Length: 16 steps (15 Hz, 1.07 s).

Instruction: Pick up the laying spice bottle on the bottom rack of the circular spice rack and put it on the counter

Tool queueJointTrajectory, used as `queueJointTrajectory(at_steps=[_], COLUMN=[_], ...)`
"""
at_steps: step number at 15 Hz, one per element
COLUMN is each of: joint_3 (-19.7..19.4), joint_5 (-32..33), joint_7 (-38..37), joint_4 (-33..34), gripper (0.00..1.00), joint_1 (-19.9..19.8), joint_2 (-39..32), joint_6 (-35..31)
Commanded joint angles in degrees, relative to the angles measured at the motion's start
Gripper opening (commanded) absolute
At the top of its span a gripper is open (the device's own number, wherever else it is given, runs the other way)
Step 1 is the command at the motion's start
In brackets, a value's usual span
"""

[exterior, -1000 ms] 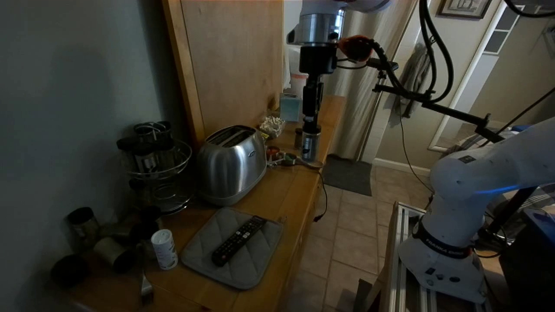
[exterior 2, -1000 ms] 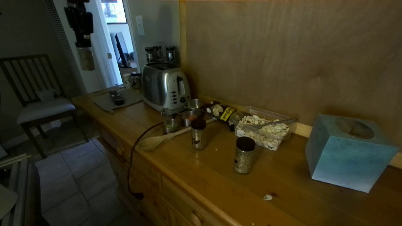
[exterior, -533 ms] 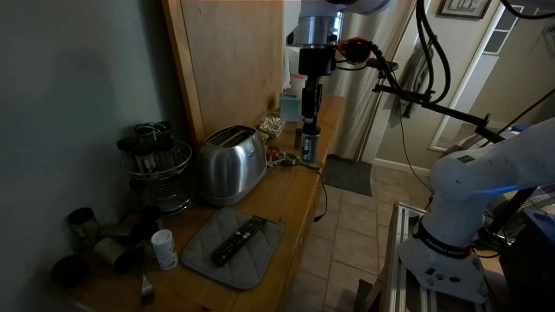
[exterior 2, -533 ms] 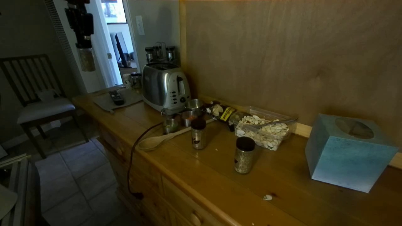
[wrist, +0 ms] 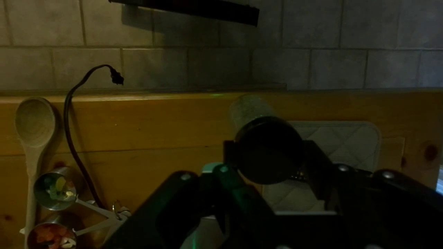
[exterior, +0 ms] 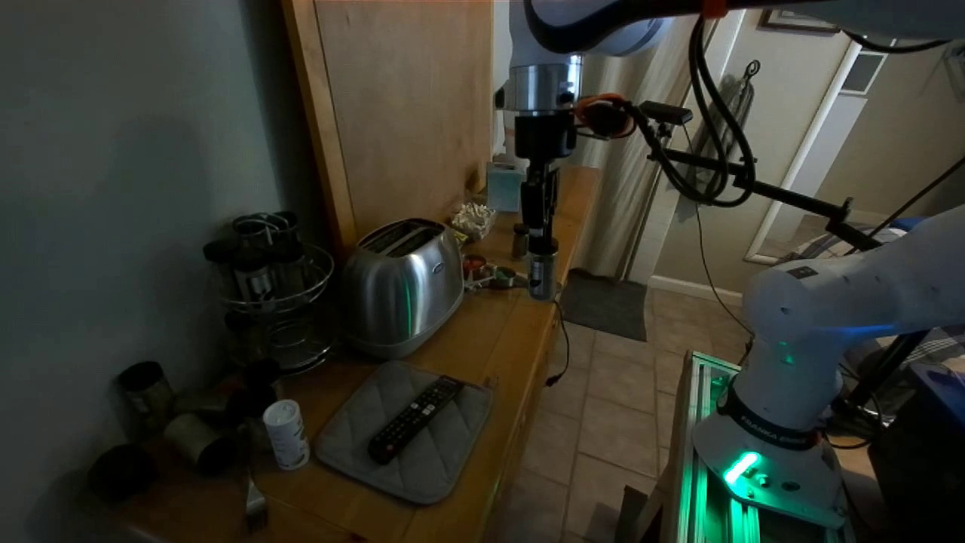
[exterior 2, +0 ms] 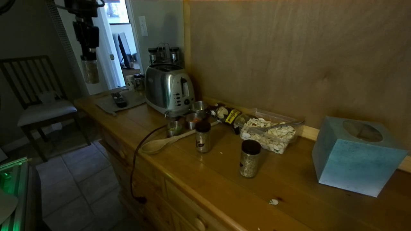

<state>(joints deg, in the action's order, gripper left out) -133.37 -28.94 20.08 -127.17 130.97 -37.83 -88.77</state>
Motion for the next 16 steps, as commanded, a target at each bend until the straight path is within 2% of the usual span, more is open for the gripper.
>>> queueJointTrajectory(at_steps=[1,8,16], joint_3=[0.1,-0.2,4.2], joint_5=[-2.5,-4.9,-8.6], joint_7=[1.8,1.8,-2.7], joint_4=[-3.1,-9.6,-17.7], gripper=[0.25,0.25,0.25], joint_1=[-2.2,-3.1,-3.2], joint_2=[-3.6,-8.9,-12.5], joint_6=[-1.1,-7.5,-17.3])
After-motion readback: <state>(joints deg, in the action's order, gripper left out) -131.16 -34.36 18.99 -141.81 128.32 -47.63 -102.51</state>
